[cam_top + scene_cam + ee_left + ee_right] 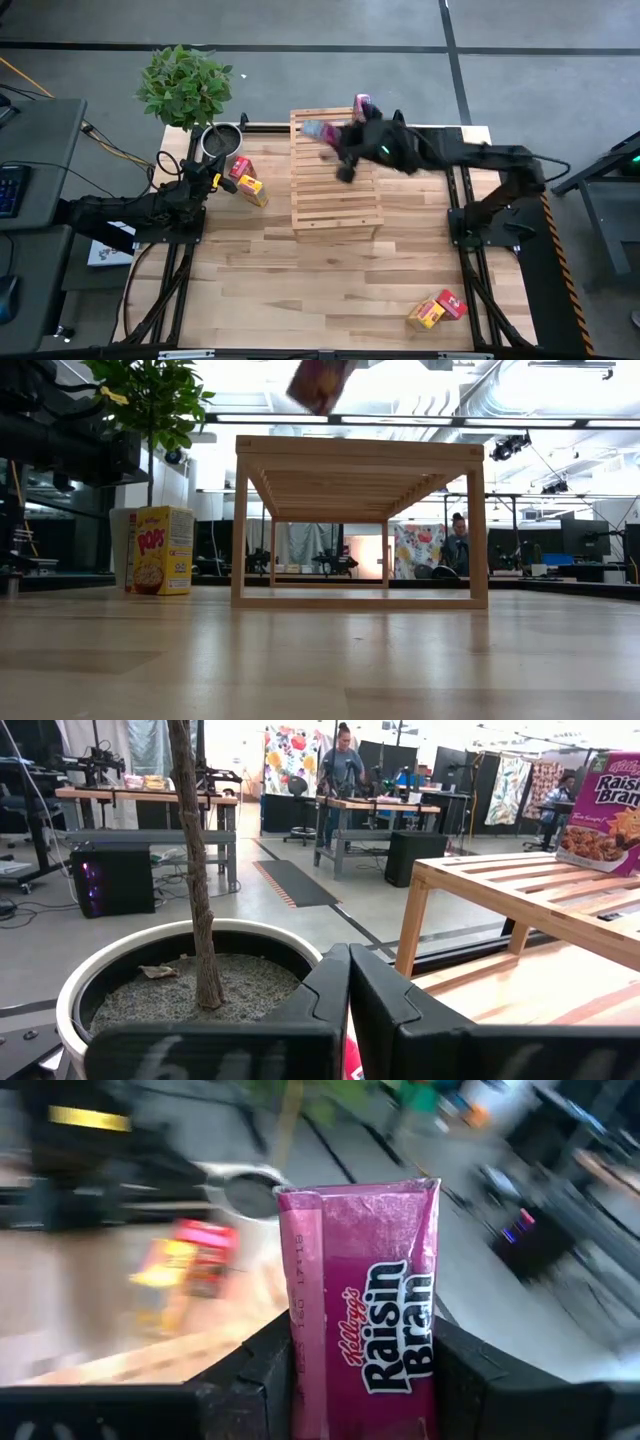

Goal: Stack cereal on shelf
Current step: Put the violet cereal box on the shelf aligned with the other violet cereal box

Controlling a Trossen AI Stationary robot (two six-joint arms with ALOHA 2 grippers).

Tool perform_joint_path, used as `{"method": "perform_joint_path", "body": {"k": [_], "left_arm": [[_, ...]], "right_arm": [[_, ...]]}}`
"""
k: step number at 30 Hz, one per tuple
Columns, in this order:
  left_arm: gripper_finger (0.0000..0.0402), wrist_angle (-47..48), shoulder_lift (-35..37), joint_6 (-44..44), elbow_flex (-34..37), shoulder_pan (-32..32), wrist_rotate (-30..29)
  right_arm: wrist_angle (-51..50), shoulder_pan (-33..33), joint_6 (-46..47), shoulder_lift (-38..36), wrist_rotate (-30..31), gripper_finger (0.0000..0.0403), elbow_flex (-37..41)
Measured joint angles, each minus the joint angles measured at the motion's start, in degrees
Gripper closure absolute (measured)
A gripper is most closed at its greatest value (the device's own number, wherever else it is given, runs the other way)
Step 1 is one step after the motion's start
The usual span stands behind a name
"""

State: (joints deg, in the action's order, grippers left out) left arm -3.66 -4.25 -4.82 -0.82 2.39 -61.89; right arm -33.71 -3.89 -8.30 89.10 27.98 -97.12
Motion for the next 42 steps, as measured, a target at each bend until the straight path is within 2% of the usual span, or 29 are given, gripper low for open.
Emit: {"method": "perform_joint_path", "body": {"k": [8,12,16,22,25,30,35,42], "left_arm": [[0.0398,0.0,0.0,0.0,0.0,0.0,0.0],[0.0398,0.0,0.0,0.0,0.0,0.0,0.0],[0.0398,0.0,0.0,0.0,0.0,0.0,0.0],[0.0398,0.0,0.0,0.0,0.0,0.0,0.0],[0.0398,0.0,0.0,0.0,0.0,0.0,0.0],[0.0398,0.0,0.0,0.0,0.0,0.0,0.0],[0.0398,0.0,0.0,0.0,0.0,0.0,0.0],[0.0398,0.0,0.0,0.0,0.0,0.0,0.0]], "right_arm": [[-18.6,-9.9,8.1,14.8,0.8,0.0252,-16.6],[-26.2,-13.1,8.4,20.2,-2.6,0.0252,-23.1],[-33.5,-15.5,12.0,22.2,-6.6,0.0252,-28.3],[-38.1,-17.1,22.4,22.3,-8.6,0.0252,-31.5],[-38.3,-17.4,28.2,22.2,-11.1,0.0252,-31.6],[-37.9,-17.5,36.5,22.5,-11.3,0.0252,-31.5],[-37.2,-17.7,40.6,22.9,-11.3,0.0252,-31.4],[-38.2,-18.7,41.1,24.1,-10.4,0.0252,-31.4]]}}
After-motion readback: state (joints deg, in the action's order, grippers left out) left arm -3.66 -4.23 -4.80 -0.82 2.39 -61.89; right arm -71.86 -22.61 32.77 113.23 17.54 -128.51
